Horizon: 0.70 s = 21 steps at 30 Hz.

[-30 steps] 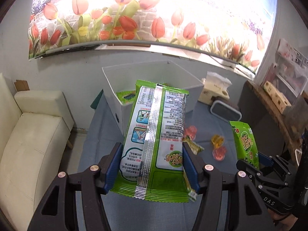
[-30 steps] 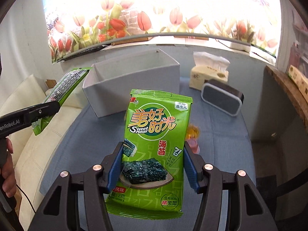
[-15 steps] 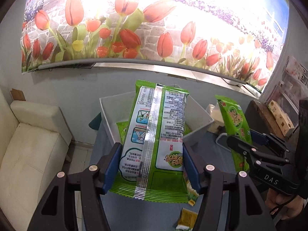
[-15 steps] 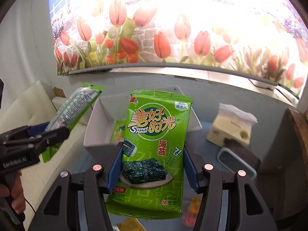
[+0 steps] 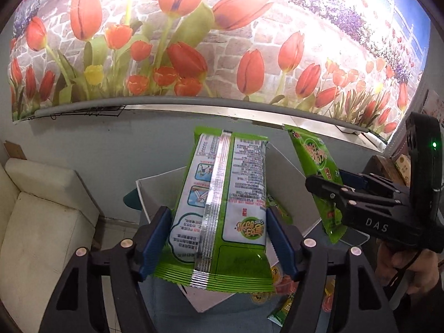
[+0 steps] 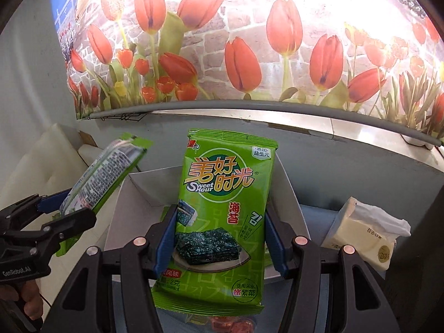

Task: Organize snacks
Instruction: 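Carry both packets into the white box and open both grippers, then grasp the pink jelly cup with the right gripper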

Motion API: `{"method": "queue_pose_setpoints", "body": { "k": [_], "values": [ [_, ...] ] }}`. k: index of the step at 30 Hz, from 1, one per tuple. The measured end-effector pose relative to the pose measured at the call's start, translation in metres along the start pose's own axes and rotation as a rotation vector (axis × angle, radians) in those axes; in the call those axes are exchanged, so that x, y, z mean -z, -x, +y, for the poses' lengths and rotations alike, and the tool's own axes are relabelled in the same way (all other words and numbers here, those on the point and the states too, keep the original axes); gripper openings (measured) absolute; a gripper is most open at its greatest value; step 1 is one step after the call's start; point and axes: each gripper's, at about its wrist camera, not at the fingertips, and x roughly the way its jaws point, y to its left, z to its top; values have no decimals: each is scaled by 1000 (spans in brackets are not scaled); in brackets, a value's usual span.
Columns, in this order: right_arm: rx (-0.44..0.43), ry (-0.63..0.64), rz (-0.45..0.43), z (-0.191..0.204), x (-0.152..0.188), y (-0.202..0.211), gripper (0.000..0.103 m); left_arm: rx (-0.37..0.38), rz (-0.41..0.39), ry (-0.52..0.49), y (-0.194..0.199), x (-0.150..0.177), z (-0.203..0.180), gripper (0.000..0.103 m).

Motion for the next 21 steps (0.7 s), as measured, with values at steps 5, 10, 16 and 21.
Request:
{"method": "queue_pose_setpoints", "body": {
  "k": [5,10,16,21],
  "values": [
    [1,3,19,1,-7,-15,78,-7,26,48,-14,-1,13,103],
    [10,-33,22,-10,-3,-28,88,-23,37,58,-18,4,22,103],
    [3,-32,14,-12,2,-26,89,-53,12,0,-5,14,15,103],
    [33,-14,-12,-8,11,-4,89,-57,-6,-43,11,22,3,103]
  ]
}}
